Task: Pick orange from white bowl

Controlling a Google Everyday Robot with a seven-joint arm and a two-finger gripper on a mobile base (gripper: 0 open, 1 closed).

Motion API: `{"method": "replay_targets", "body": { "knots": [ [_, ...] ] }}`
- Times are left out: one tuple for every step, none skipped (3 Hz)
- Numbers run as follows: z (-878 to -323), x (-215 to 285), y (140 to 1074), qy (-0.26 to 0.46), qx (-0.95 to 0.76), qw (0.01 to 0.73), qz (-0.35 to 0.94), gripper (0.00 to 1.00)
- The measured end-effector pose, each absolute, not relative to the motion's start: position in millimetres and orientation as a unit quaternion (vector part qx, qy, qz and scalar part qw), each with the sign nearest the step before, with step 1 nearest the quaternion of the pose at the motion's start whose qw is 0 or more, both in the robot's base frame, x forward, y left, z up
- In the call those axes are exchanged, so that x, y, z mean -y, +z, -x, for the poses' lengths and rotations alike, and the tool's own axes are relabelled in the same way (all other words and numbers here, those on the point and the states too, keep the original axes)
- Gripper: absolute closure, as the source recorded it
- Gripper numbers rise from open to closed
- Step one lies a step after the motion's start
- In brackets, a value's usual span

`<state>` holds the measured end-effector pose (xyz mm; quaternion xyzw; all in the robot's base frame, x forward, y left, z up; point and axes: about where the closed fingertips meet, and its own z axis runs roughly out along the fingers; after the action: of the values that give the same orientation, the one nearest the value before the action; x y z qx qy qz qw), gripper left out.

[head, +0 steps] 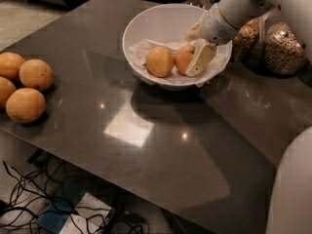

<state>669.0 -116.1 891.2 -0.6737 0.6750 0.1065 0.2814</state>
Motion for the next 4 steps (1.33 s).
{"method": "replay_targets", "body": {
  "knots": [
    [-672.0, 111.6, 881.7, 0.105, -0.674, 0.267, 0.68, 0.25],
    [-675.1, 108.2, 875.8, 0.104, -0.672, 0.259, 0.686, 0.24],
    [-677.1, 106.8, 872.2, 0.104, -0.671, 0.255, 0.688, 0.28],
    [-677.6, 106.8, 871.3, 0.104, -0.671, 0.255, 0.689, 0.45]
  ]
}}
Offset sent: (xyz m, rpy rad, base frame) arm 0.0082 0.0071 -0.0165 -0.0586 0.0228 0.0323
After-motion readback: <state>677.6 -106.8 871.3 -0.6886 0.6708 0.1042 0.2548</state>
